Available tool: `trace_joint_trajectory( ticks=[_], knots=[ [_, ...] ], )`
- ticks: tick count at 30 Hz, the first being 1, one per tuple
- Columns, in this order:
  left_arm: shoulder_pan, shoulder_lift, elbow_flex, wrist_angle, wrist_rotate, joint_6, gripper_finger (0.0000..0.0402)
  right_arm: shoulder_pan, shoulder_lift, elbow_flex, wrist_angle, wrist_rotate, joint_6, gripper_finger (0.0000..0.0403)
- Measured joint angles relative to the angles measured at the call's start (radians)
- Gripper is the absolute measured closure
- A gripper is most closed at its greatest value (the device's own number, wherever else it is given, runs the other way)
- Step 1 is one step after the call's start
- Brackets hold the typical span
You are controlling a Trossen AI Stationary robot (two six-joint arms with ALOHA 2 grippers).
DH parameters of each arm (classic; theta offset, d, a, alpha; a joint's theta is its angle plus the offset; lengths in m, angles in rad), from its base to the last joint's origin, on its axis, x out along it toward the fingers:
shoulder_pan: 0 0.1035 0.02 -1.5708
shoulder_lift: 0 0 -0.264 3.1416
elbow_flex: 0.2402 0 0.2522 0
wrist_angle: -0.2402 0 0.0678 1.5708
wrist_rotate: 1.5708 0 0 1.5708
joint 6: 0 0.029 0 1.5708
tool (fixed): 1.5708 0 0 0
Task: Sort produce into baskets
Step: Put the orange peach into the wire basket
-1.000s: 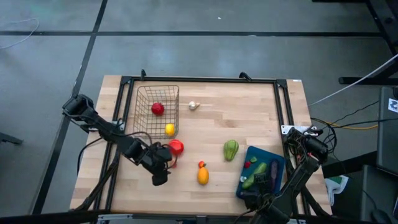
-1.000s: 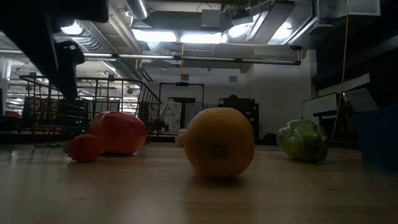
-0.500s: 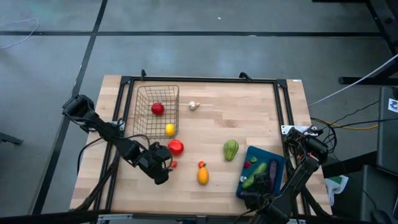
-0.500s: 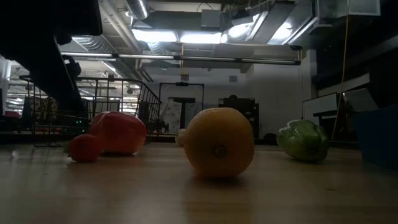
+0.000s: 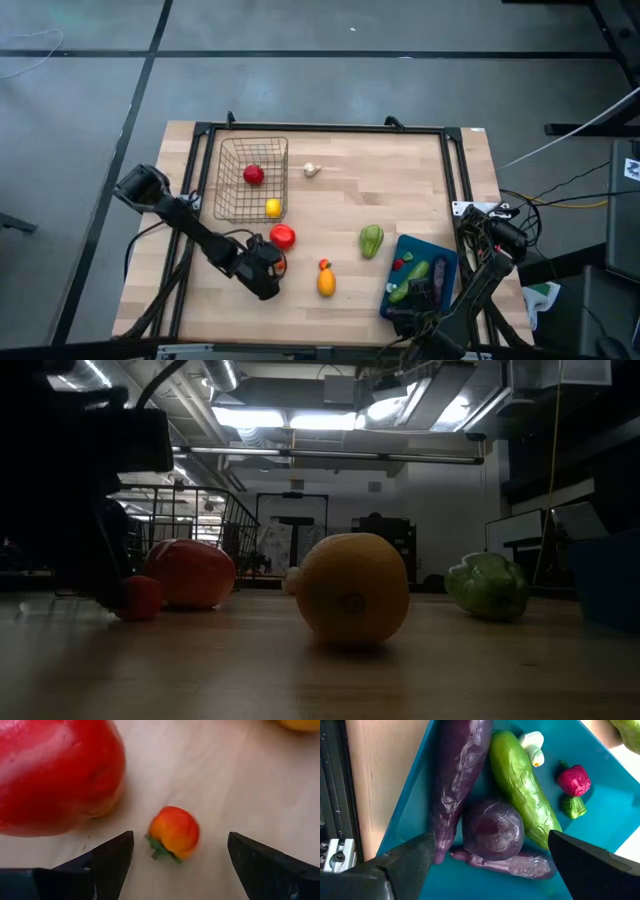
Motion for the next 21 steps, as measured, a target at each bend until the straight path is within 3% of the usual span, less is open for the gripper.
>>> trace_joint_trajectory(
  ticks=[7, 21],
  knots=[
    [-0.001, 0.021, 0.001, 0.002, -0.043, -0.003, 0.0099, -0.003, 0.0, 0.0, -0.004, -0.002, 0.0, 0.0018],
    [0.005, 0.021, 0.001, 0.0, -0.061, -0.003, 0.0264, -0.088, 0.001, 0.115, -0.081, -0.036, -0.022, 0.0018]
  ],
)
